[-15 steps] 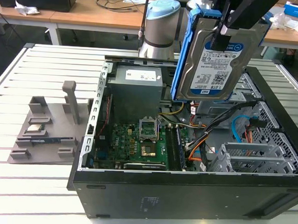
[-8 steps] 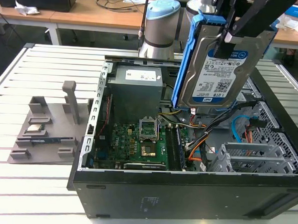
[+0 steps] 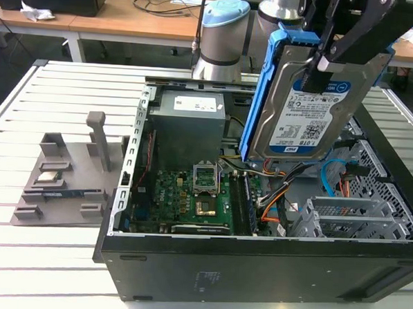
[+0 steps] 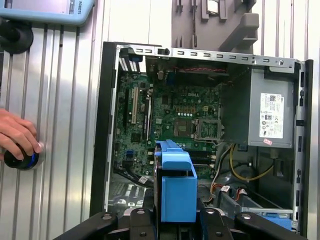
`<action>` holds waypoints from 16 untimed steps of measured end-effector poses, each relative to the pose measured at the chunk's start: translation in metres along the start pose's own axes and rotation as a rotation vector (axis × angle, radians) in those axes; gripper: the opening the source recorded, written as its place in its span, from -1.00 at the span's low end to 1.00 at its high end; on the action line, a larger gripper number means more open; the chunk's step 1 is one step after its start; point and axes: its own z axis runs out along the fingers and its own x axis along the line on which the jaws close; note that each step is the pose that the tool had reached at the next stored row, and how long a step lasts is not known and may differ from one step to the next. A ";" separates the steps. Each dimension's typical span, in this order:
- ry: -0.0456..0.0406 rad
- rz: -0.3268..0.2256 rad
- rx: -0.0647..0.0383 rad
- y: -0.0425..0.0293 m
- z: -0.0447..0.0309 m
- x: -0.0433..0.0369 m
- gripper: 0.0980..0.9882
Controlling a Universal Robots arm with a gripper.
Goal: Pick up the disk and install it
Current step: 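Pick up the disk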
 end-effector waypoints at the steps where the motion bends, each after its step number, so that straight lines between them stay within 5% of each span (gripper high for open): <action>1: 0.0001 0.000 0.000 0.0003 0.0004 0.0056 -0.40; 5: -0.0011 0.019 0.000 0.0005 0.0050 0.0152 -0.40; 8: -0.0029 0.047 0.001 -0.0010 0.0200 0.0258 -0.40; 14: -0.0029 0.047 -0.001 -0.0246 0.0212 0.0271 -0.40; 16: -0.0022 0.047 -0.003 -0.0391 0.0217 0.0278 -0.40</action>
